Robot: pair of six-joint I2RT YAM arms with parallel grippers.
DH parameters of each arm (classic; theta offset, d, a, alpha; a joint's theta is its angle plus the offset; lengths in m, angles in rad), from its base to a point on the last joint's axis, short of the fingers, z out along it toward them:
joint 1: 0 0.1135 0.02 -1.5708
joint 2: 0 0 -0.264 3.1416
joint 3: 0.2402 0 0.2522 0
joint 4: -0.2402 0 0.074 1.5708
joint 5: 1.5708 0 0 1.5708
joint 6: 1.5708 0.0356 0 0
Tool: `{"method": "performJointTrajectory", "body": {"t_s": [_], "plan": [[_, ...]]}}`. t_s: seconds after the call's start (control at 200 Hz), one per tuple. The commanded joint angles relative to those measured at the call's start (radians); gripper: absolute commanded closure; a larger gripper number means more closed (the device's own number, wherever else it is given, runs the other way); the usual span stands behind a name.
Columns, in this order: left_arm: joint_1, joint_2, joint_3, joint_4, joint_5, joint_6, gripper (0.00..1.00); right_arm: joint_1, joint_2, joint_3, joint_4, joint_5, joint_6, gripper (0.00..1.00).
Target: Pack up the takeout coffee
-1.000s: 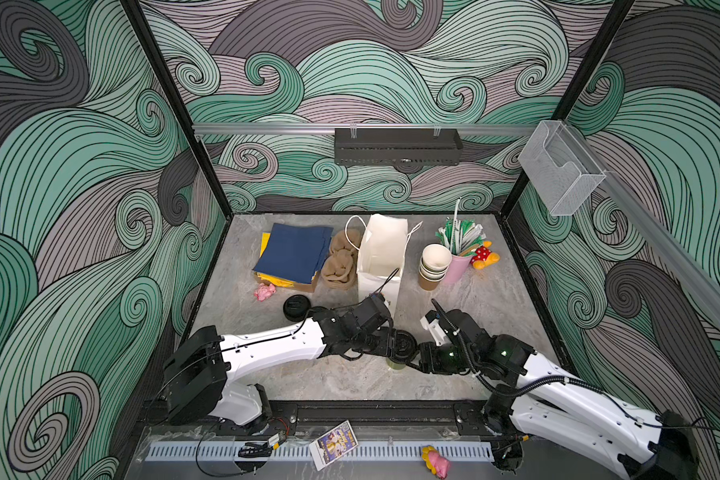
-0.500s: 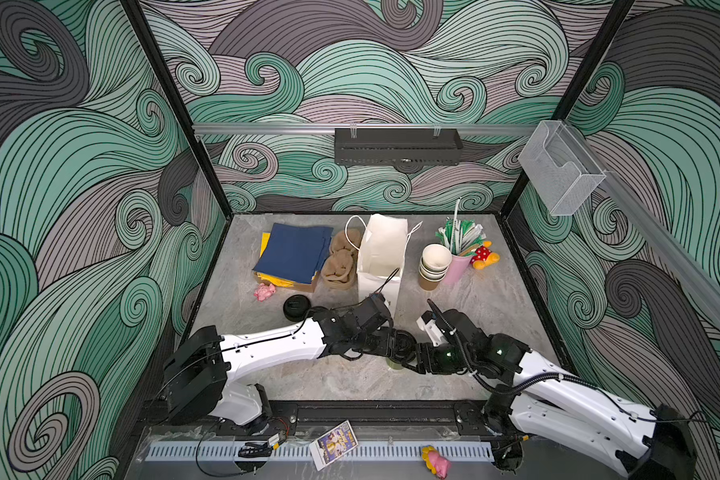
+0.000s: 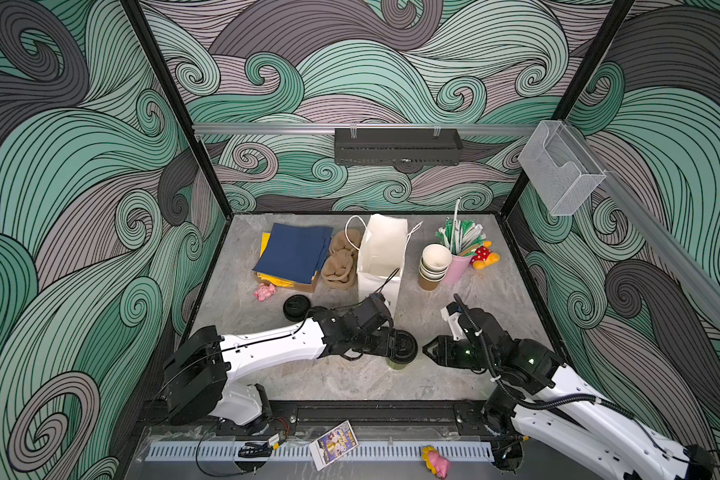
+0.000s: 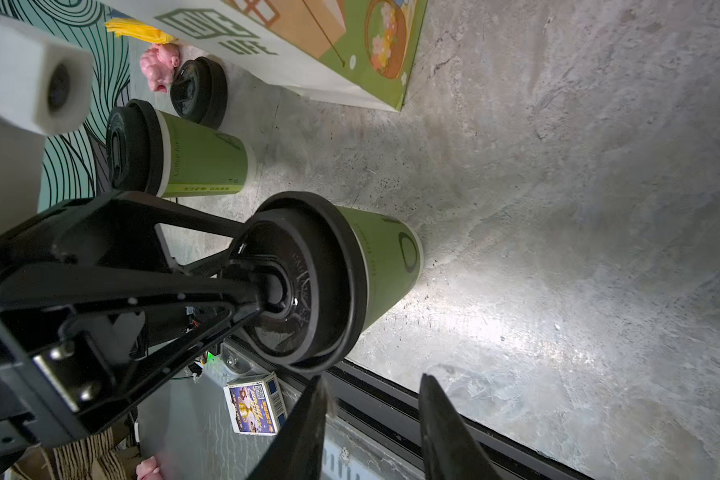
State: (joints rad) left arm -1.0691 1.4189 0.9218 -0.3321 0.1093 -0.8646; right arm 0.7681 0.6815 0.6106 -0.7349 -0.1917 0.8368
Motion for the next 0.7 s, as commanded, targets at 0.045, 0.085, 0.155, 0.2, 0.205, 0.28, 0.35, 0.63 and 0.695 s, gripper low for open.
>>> {"method": "performJointTrajectory", "body": {"t_s": [0.045, 0.085, 0.155, 0.2, 0.205, 0.28, 0.35, 0.63, 0.695], "plan": [[0.002, 0.017, -0.004, -0.091, -0.022, 0.013, 0.36, -0.002, 0.031, -0.027, 0.108, -0.036, 0.066, 0.71], [0.003, 0.017, -0.003, -0.09, -0.02, 0.013, 0.36, -0.001, 0.04, -0.033, 0.121, -0.043, 0.068, 0.73], [0.002, 0.016, -0.003, -0.09, -0.02, 0.014, 0.36, -0.002, 0.052, -0.041, 0.144, -0.048, 0.072, 0.77], [0.002, 0.013, -0.004, -0.091, -0.02, 0.014, 0.36, -0.003, 0.057, -0.044, 0.15, -0.048, 0.075, 0.78], [0.003, 0.013, -0.004, -0.091, -0.02, 0.013, 0.37, -0.003, 0.058, -0.044, 0.151, -0.047, 0.076, 0.79], [0.002, 0.013, -0.004, -0.091, -0.02, 0.013, 0.37, -0.002, 0.071, -0.046, 0.162, -0.042, 0.078, 0.81], [0.002, 0.016, -0.003, -0.089, -0.019, 0.013, 0.37, -0.004, 0.083, -0.047, 0.17, -0.04, 0.082, 0.82], [0.002, 0.018, -0.003, -0.088, -0.016, 0.016, 0.38, -0.009, 0.108, -0.071, 0.185, -0.039, 0.096, 0.88], [0.002, 0.019, -0.003, -0.09, -0.016, 0.016, 0.38, -0.009, 0.109, -0.075, 0.176, -0.039, 0.096, 0.9]]}}
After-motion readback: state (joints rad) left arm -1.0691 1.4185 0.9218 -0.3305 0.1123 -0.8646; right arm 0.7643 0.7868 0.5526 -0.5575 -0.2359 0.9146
